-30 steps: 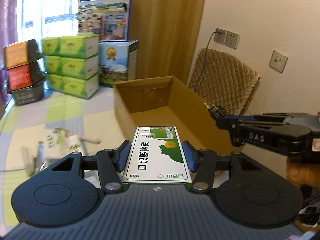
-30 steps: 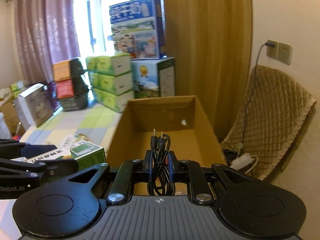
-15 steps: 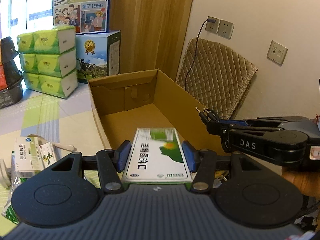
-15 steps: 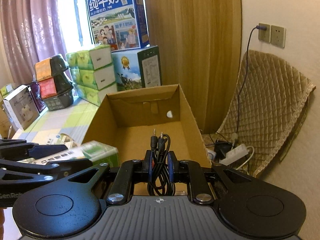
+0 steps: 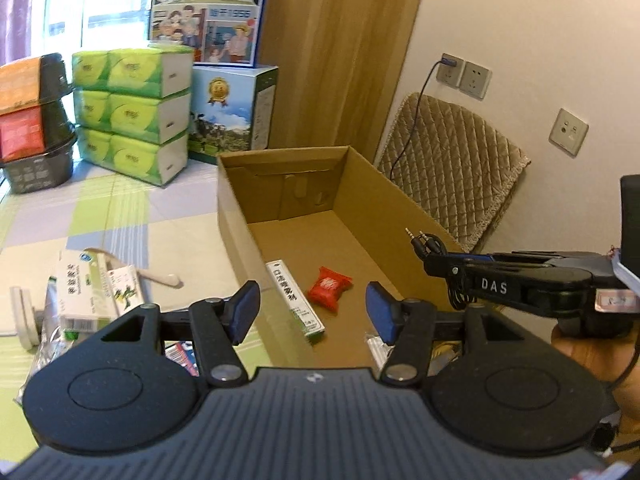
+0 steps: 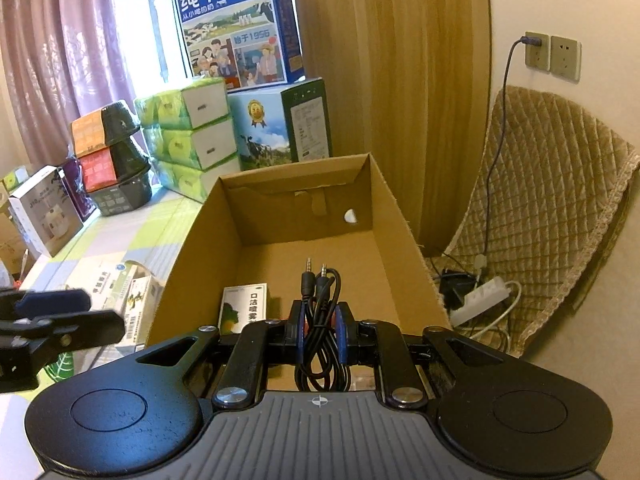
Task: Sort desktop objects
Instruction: 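Carry the medicine box and cable over the cardboard box and release both, then move both tools back toward the items on the table, then grasp the blue floss-pick box with the right tool while the left tool grasps the silver foil bag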
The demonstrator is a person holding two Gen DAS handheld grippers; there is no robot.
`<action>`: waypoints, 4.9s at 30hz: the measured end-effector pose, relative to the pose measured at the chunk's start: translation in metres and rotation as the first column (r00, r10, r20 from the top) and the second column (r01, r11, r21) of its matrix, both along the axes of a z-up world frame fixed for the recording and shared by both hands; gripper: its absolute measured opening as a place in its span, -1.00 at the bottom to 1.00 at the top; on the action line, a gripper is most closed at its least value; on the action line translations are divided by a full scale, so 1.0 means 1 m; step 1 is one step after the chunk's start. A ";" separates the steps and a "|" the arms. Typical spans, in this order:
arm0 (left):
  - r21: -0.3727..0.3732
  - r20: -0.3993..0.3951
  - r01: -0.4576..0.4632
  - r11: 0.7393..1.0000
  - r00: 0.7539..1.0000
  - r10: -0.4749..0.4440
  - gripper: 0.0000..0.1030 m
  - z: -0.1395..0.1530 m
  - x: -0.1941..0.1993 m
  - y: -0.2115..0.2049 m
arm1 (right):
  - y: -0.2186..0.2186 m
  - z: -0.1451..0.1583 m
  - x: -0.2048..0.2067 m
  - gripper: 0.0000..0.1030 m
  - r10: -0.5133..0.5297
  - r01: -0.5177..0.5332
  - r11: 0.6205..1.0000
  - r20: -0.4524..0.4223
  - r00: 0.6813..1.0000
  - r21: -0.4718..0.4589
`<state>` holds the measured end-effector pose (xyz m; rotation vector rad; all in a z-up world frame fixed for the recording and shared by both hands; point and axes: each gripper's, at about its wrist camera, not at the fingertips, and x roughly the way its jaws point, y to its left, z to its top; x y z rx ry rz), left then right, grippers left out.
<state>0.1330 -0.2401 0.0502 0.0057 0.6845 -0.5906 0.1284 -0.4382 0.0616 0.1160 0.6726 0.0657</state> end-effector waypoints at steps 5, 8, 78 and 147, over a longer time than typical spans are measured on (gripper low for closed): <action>-0.006 -0.006 -0.027 1.000 1.000 0.027 0.08 0.000 -0.005 0.017 | 0.000 0.001 0.003 -0.50 0.000 -0.001 0.999 0.021 1.000 0.053; -0.007 -0.003 -0.049 0.999 0.999 0.049 0.15 0.000 -0.010 0.029 | -0.002 0.005 -0.004 -0.24 -0.015 0.012 0.997 0.032 0.999 0.070; 0.106 -0.087 -0.308 0.945 0.944 0.318 0.97 -0.103 0.020 0.254 | 0.237 -0.121 -0.013 0.87 0.250 -0.243 0.927 -0.012 0.968 -0.285; 0.164 -0.268 -0.196 0.967 0.934 0.235 0.60 -0.138 -0.019 0.218 | 0.224 -0.143 -0.050 0.07 0.218 -0.235 0.970 -0.188 0.958 -0.069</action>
